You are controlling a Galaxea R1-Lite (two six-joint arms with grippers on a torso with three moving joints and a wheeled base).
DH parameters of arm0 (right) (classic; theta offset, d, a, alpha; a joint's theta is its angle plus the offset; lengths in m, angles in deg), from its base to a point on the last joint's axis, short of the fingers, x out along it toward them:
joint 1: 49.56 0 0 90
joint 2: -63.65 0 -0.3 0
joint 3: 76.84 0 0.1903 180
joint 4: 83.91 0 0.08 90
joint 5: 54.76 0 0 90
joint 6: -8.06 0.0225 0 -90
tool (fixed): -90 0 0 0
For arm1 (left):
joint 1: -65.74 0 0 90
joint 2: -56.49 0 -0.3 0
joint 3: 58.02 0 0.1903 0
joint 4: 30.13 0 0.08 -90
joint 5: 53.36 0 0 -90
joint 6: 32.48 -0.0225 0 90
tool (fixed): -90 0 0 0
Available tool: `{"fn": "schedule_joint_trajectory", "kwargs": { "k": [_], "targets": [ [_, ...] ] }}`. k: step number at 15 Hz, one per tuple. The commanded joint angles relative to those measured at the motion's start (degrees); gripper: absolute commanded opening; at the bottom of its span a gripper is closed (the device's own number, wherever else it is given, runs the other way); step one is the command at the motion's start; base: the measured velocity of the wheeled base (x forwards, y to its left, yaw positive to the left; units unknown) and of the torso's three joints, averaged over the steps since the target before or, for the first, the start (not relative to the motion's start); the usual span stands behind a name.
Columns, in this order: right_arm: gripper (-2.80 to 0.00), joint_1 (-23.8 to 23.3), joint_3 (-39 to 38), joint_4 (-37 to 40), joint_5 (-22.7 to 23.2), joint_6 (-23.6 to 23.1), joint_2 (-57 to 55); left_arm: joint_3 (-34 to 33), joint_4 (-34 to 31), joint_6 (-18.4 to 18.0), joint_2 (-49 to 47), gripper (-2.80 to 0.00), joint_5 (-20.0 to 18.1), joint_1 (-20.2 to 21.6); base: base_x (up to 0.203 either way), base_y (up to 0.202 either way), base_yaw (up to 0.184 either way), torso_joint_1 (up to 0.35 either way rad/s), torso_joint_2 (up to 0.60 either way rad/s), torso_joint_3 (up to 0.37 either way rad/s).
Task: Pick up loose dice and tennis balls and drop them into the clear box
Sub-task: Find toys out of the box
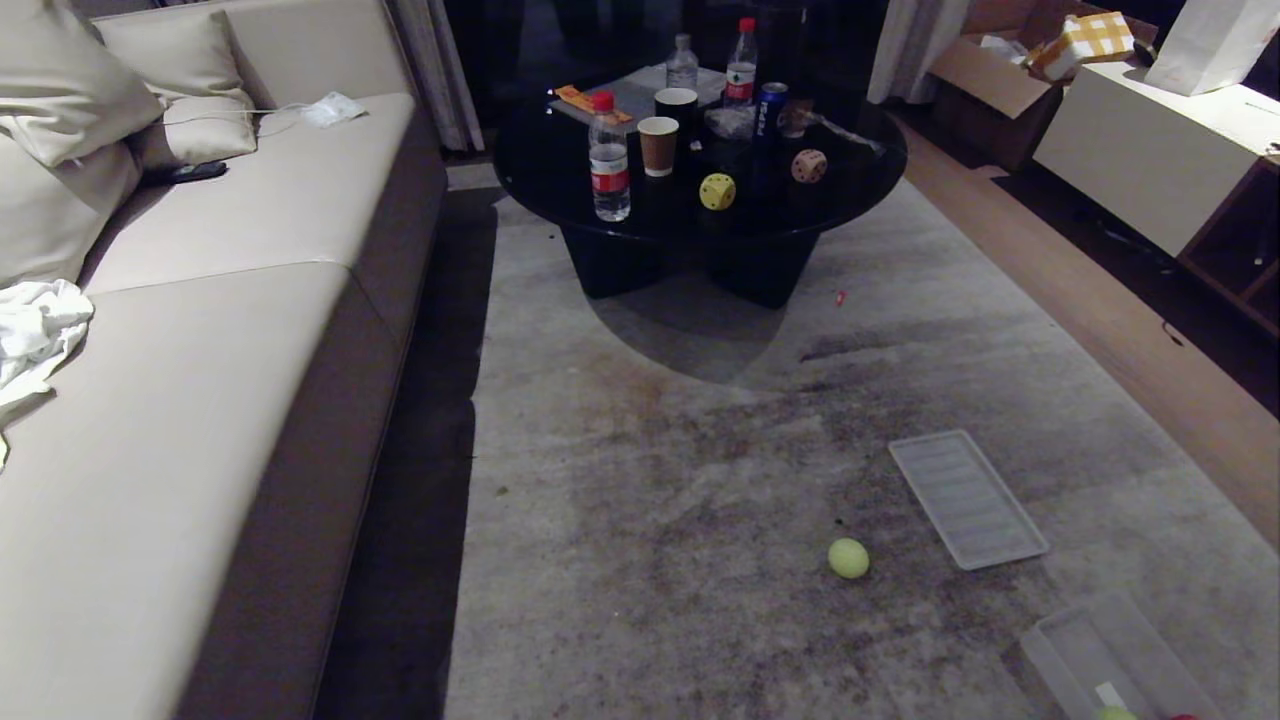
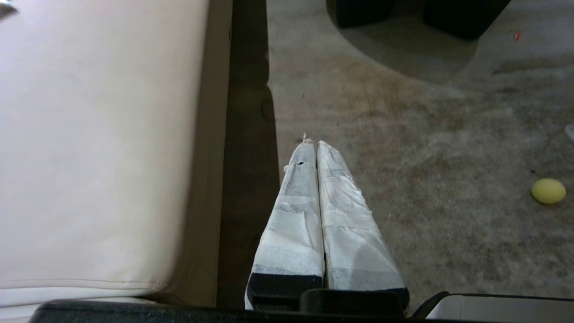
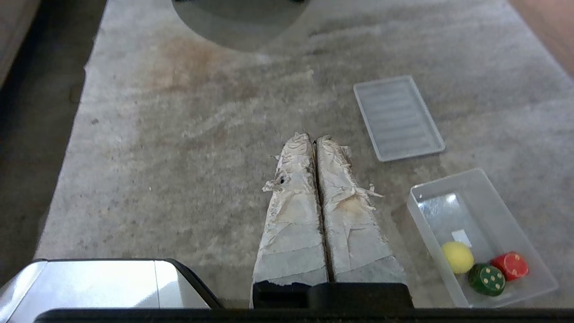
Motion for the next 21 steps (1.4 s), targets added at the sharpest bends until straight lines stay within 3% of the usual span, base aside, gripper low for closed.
{"fn": "schedule_joint_trajectory", "kwargs": {
  "k": [1, 21],
  "targets": [
    [-2.8, 0.02, -0.01, 0.02, -0.02, 0.01, 0.02, -0.09, -0.06, 0.09, -0.09, -2.8, 0.13, -0.02, 0.0, 0.0, 0.0, -0.002, 0.0, -0.204],
    [-2.8, 0.02, -0.01, 0.05, -0.02, 0.01, 0.02, -0.09, -0.07, 0.44, -0.09, -2.8, 0.66, -0.02, 0.0, 0.0, 0.0, 0.003, 0.0, -0.198]
  ]
}}
